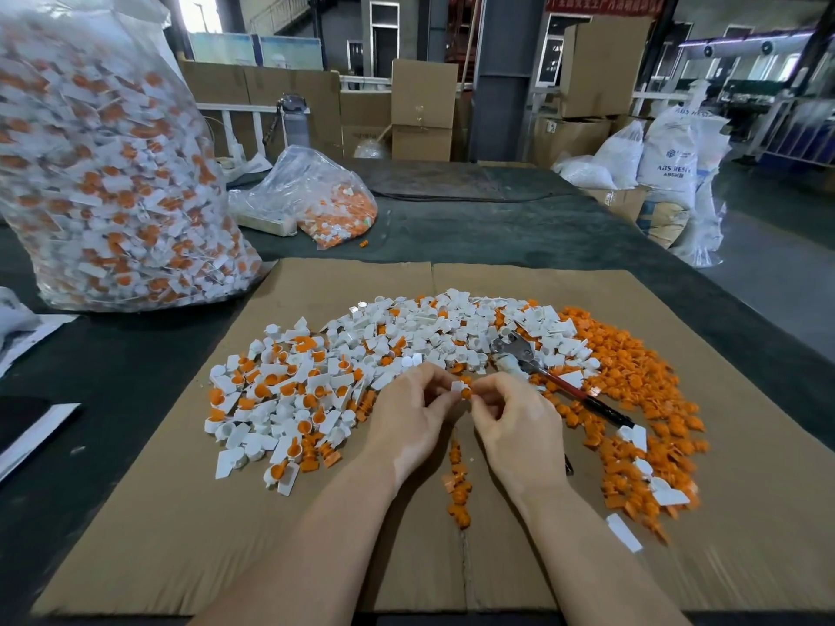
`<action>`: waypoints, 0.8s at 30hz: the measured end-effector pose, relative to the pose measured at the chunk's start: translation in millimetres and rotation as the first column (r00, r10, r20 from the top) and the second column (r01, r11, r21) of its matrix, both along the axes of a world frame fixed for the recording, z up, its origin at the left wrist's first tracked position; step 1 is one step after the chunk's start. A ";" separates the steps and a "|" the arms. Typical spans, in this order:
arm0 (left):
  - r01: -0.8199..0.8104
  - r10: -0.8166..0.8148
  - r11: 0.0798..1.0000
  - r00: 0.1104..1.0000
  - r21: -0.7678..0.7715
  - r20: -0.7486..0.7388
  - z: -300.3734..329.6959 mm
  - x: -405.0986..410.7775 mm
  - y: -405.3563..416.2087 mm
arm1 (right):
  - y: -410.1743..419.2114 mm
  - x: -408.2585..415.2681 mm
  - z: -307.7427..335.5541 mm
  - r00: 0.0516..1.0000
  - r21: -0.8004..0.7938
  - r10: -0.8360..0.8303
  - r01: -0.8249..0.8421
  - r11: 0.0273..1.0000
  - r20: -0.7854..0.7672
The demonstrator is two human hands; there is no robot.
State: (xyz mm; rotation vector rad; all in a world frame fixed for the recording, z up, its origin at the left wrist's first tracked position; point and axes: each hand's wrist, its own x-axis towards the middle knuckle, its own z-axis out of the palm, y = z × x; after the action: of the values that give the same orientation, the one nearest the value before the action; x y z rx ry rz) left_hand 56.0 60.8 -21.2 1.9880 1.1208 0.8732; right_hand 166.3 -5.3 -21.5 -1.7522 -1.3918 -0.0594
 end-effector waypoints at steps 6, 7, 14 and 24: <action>0.019 -0.020 0.999 0.999 0.038 0.027 1.5 -0.3 -5.3 | -1.1 -0.9 -0.1 0.997 -0.014 0.005 -0.006 1.000 -0.072; 0.026 -0.027 0.998 0.999 0.054 0.018 1.5 -0.4 -5.7 | -1.3 -0.8 -0.3 0.997 -0.014 0.006 -0.007 1.000 -0.082; 0.078 -0.063 0.978 0.995 0.192 -0.082 1.7 -1.5 -6.5 | -1.2 3.5 -1.7 0.982 -0.029 0.009 -0.015 0.999 -0.187; 0.025 -0.005 0.990 0.990 -0.140 0.143 5.3 -1.8 -3.6 | 0.3 1.5 -0.6 0.945 0.071 0.115 -0.098 0.993 -0.307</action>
State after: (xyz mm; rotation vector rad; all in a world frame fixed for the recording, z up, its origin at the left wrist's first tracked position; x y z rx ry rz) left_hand 54.2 57.2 -15.9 1.7878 1.0550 0.8877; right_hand 167.8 -5.0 -22.1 -1.5599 -1.2376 0.2278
